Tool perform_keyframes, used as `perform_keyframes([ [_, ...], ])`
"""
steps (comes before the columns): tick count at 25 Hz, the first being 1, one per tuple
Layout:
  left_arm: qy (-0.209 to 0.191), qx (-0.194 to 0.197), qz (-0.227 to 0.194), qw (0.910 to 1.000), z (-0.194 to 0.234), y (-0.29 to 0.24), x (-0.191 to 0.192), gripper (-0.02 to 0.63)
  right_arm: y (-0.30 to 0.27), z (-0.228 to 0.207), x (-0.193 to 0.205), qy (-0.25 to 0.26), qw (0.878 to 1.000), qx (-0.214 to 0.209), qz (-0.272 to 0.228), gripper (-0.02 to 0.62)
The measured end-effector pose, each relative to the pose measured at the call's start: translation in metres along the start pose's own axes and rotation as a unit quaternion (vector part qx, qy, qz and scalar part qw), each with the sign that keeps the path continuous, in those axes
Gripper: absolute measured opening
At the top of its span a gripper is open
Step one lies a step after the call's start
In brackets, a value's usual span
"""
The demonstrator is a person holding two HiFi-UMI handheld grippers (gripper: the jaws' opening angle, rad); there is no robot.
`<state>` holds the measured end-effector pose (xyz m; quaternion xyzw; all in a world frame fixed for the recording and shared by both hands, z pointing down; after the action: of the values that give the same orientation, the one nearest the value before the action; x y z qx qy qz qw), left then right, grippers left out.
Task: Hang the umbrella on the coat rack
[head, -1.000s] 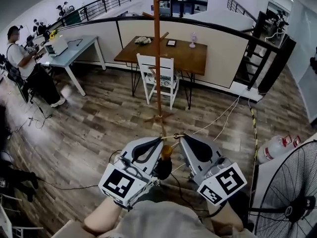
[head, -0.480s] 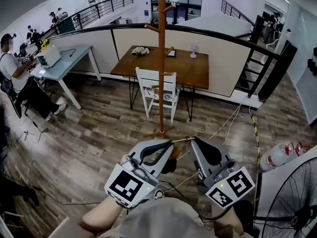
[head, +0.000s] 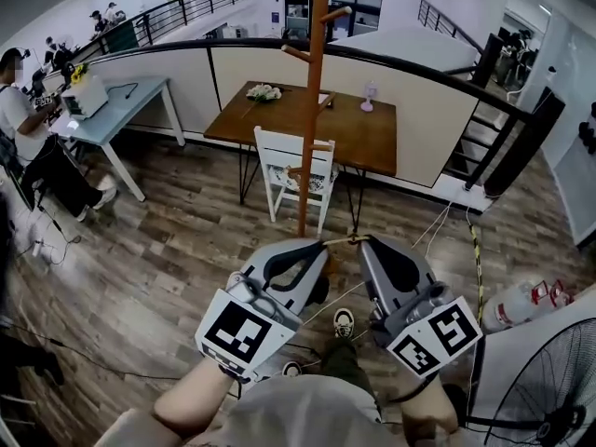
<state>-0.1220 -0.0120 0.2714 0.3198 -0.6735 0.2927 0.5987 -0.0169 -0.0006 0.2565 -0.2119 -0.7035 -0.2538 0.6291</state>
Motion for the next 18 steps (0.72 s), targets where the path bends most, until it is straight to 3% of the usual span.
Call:
perform_keyframes([
  [7,-0.003,-0.015,0.009,0.9998,0.031,-0.036,0.01,0.003,-0.039,-0.041,0.008,-0.001,0.999,-0.032,0.005,0.003],
  [18,0.016,-0.073,0.027,0.9969,0.081,-0.129,0.022,0.003,-0.111,-0.153,0.018,-0.022,0.99,-0.133,0.036,0.005],
])
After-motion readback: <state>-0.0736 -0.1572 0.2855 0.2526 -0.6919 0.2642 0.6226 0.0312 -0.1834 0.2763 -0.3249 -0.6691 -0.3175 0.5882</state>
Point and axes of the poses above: the fingertips, and each gripper's own axes: y backward along the fingers, z to its left, x out of its underside, the point moved 4 cm from there along y, backward along the fingers
